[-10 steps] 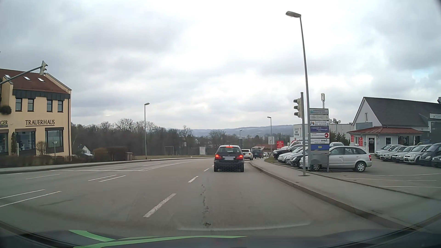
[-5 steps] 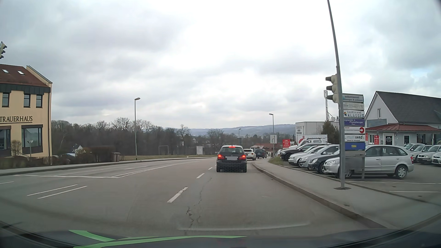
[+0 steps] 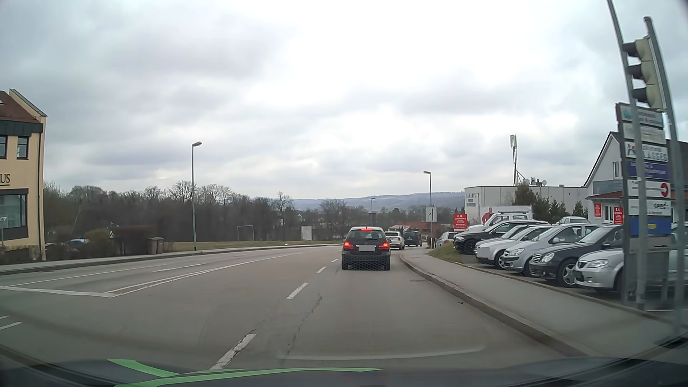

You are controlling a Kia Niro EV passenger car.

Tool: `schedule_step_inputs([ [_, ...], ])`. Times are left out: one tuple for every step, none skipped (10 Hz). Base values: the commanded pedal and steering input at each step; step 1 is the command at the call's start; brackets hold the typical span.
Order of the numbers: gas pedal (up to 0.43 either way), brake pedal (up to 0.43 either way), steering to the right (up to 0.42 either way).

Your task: Follow the waypoints while adhering to traffic rules and regulations

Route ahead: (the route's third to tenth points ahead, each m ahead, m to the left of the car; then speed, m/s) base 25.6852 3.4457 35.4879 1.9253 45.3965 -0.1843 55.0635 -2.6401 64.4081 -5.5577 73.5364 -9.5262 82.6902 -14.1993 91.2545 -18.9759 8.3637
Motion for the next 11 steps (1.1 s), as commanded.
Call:
schedule_step_inputs([
  [0.000, 0.079, 0.006],
  [0.000, 0.079, 0.006],
  [0.000, 0.085, 0.006],
  [0.000, 0.091, 0.007],
  [0.000, 0.091, 0.006],
  [0.000, 0.098, 0.007],
  [0.000, 0.104, 0.009],
  [0.000, 0.128, 0.011],
  [0.000, 0.140, 0.013],
  [0.000, 0.152, 0.016],
  [0.000, 0.159, 0.021],
])
